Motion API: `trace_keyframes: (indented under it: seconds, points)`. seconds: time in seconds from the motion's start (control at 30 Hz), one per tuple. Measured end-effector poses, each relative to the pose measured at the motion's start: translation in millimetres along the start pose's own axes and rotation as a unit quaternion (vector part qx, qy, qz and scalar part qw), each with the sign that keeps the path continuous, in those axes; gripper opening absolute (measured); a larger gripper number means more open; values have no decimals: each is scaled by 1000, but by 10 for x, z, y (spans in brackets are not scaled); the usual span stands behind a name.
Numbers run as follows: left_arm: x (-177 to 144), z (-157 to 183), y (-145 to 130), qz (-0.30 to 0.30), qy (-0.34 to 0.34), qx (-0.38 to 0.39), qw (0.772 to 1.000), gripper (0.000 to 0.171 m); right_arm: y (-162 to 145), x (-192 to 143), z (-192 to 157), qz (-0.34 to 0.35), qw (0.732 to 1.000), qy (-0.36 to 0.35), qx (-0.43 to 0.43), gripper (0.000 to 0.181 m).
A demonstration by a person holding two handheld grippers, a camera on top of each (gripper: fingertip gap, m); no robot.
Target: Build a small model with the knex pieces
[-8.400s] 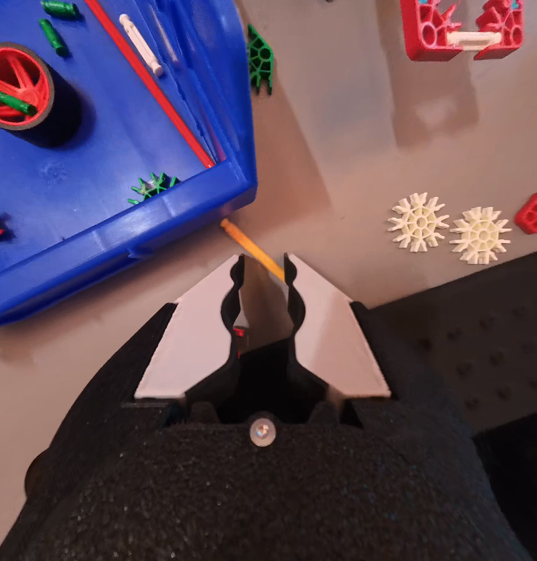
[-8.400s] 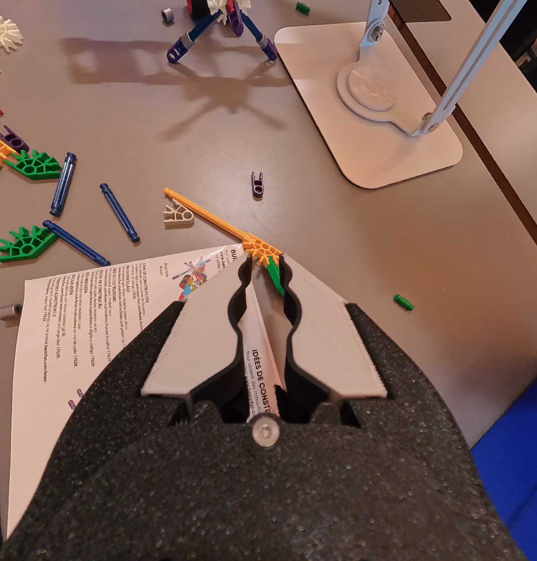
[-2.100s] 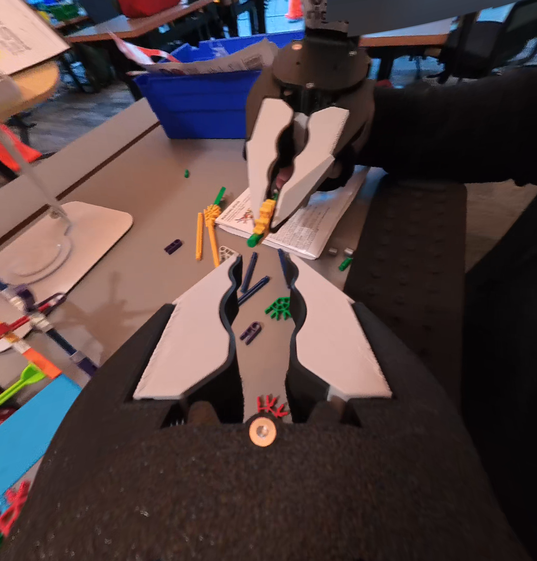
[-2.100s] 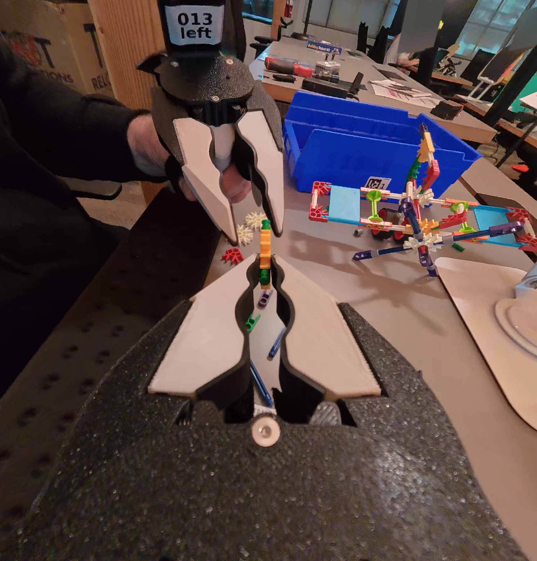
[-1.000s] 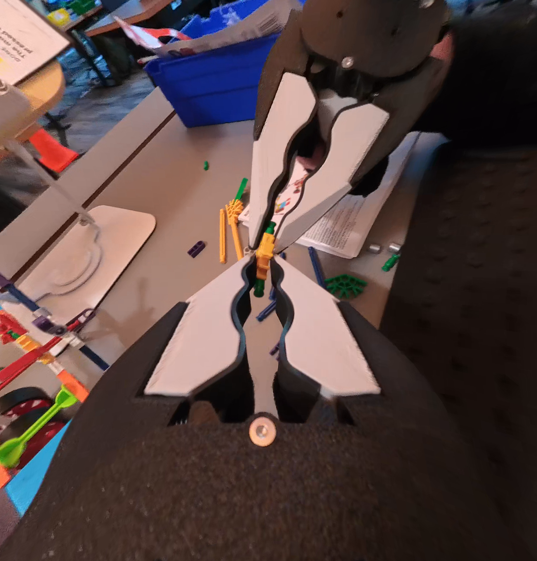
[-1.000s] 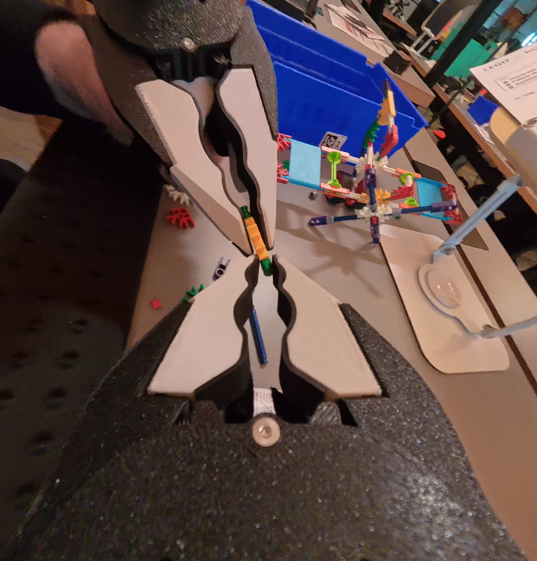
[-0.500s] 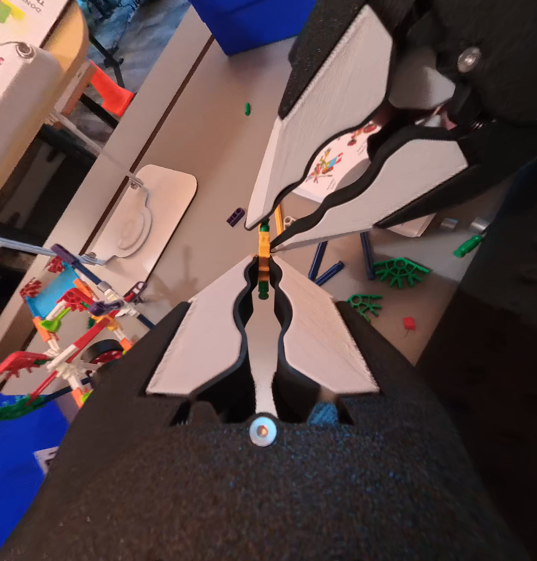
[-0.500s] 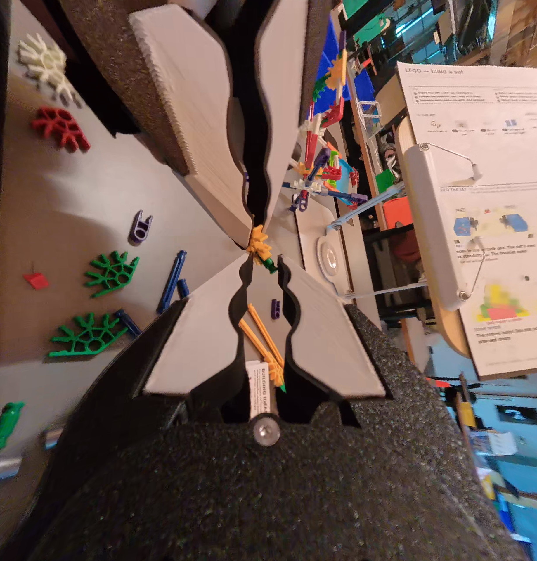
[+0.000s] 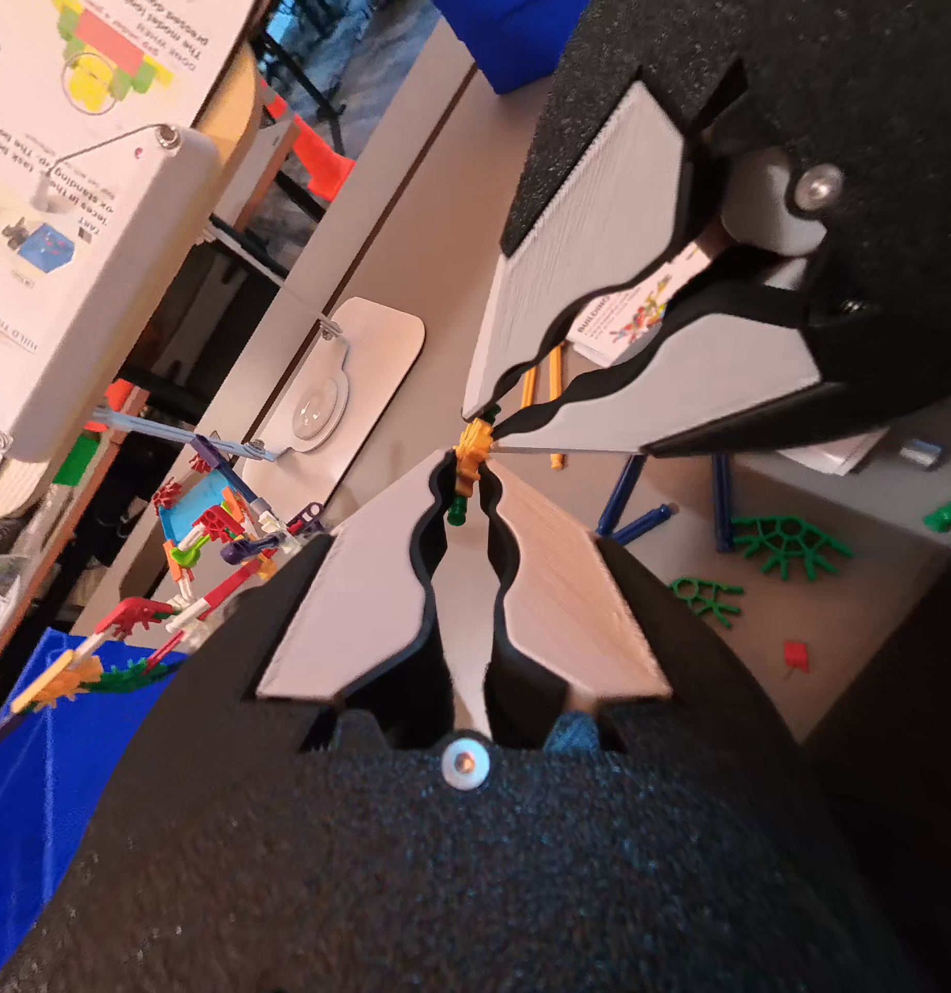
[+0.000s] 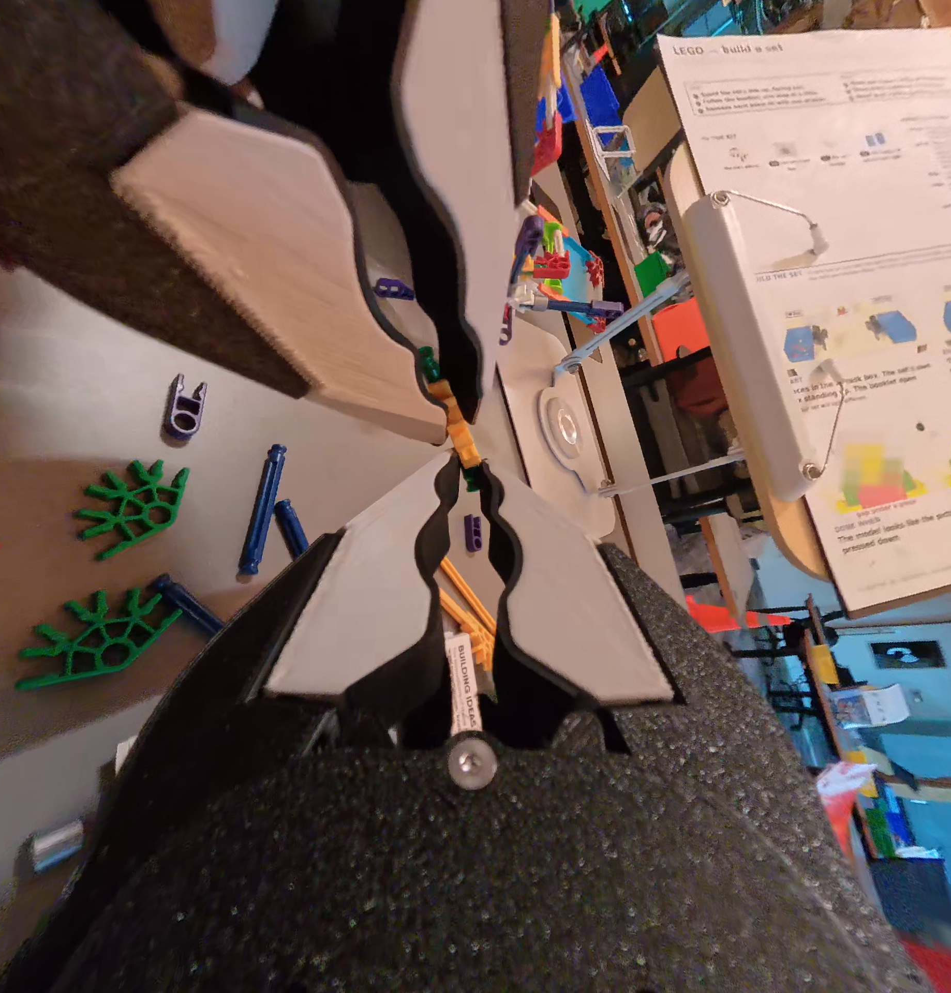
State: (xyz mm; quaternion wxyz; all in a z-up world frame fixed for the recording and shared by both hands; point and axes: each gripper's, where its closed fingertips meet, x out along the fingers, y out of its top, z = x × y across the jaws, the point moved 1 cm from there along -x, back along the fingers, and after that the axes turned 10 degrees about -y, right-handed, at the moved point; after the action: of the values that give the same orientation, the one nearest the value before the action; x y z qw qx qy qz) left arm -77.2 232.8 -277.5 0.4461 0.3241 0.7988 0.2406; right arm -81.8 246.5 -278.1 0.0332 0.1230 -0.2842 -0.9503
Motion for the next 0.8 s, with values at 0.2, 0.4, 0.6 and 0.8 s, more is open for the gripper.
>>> trace_keyframes:
  seconds: [0.2, 0.4, 0.6, 0.8]
  points:
    - [9, -81, 104, 46, 29, -51, 997, 5, 2, 37, 110, -3, 995, -1, 98, 4]
    - [49, -180, 246, 79, 44, -81, 993, 5, -29, 55, 288, -2, 980, -16, 197, 5]
    - [102, -237, 351, 88, 64, -73, 991, 4, -89, 74, 399, 2, 947, 5, 322, 5]
    - [202, -255, 356, 65, 57, -39, 996, 4, -186, 119, 409, -16, 952, 9, 307, 8]
